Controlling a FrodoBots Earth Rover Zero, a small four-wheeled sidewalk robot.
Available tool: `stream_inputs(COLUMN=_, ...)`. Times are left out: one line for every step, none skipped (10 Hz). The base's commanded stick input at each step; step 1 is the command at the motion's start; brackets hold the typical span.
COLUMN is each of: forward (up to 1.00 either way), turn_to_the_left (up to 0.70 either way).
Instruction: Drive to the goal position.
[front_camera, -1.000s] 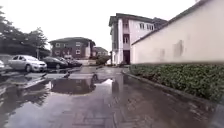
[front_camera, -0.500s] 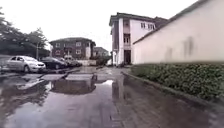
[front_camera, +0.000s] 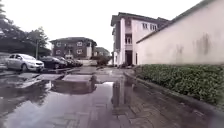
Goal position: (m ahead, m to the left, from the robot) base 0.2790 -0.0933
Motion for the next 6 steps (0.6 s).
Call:
stream_inputs(forward=0.7, turn_to_the_left=0.0)
stream_inputs(forward=0.7, turn_to_the_left=0.0)
stream_inputs(forward=0.7, turn_to_the_left=0.0)
stream_inputs(forward=0.7, turn_to_the_left=0.0)
stream_inputs(forward=0.7, turn_to_the_left=0.0)
stream_inputs(forward=0.7, turn_to_the_left=0.0)
